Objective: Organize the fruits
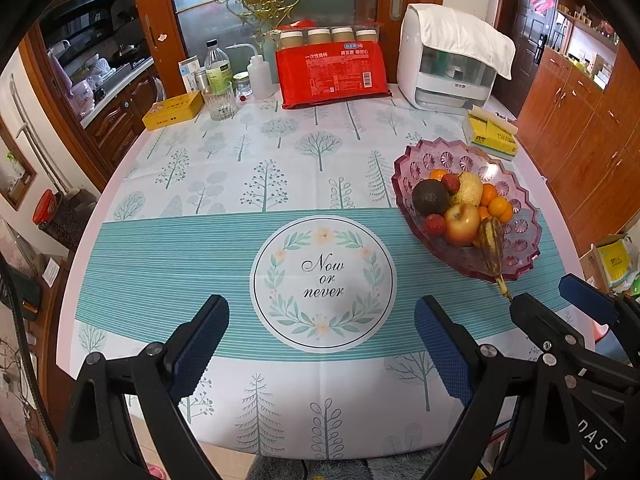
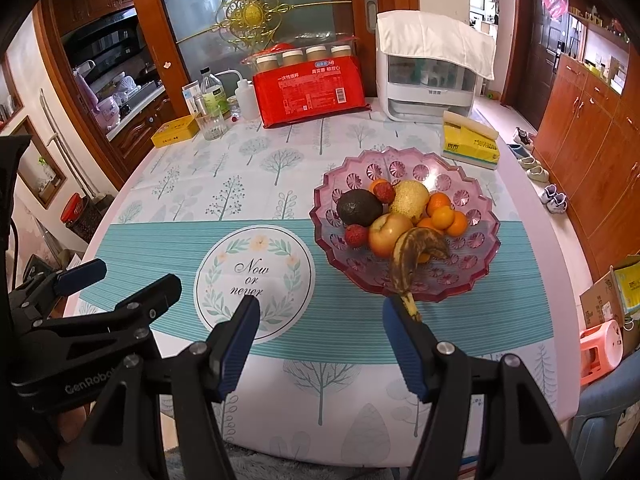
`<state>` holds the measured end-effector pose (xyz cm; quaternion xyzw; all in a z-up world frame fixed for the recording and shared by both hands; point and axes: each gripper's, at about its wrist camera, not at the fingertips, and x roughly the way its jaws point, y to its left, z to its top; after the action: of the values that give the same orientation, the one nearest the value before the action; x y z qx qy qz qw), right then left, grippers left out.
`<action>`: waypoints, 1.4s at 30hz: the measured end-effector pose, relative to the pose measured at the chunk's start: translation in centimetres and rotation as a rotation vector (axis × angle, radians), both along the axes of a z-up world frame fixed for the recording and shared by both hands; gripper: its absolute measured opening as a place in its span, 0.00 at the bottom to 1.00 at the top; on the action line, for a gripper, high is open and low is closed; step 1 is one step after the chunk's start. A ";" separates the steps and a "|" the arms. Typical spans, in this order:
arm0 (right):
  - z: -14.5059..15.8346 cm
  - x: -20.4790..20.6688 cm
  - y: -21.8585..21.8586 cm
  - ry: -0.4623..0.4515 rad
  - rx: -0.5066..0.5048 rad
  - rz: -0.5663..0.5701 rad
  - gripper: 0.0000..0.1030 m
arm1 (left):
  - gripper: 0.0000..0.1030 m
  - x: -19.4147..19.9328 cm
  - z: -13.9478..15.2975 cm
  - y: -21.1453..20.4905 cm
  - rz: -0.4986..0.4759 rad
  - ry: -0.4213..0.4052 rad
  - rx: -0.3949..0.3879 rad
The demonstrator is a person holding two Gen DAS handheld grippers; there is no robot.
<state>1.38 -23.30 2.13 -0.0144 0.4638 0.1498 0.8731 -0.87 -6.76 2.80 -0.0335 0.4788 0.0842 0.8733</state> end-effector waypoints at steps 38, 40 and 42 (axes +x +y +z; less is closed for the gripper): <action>-1.0 0.5 -0.1 0.014 0.003 0.012 0.63 | 0.91 1.0 -1.0 -0.1 0.025 0.024 0.001; -1.1 0.5 -0.1 0.016 0.004 0.016 0.63 | 0.91 1.0 -1.1 -0.2 0.030 0.027 0.001; -1.0 0.6 0.0 0.018 0.004 0.019 0.63 | 0.91 1.1 -1.0 -0.2 0.034 0.030 0.001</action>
<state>1.95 -23.34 1.11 -0.0157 0.4713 0.1589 0.8674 0.19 -6.98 1.84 -0.0399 0.4910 0.0997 0.8645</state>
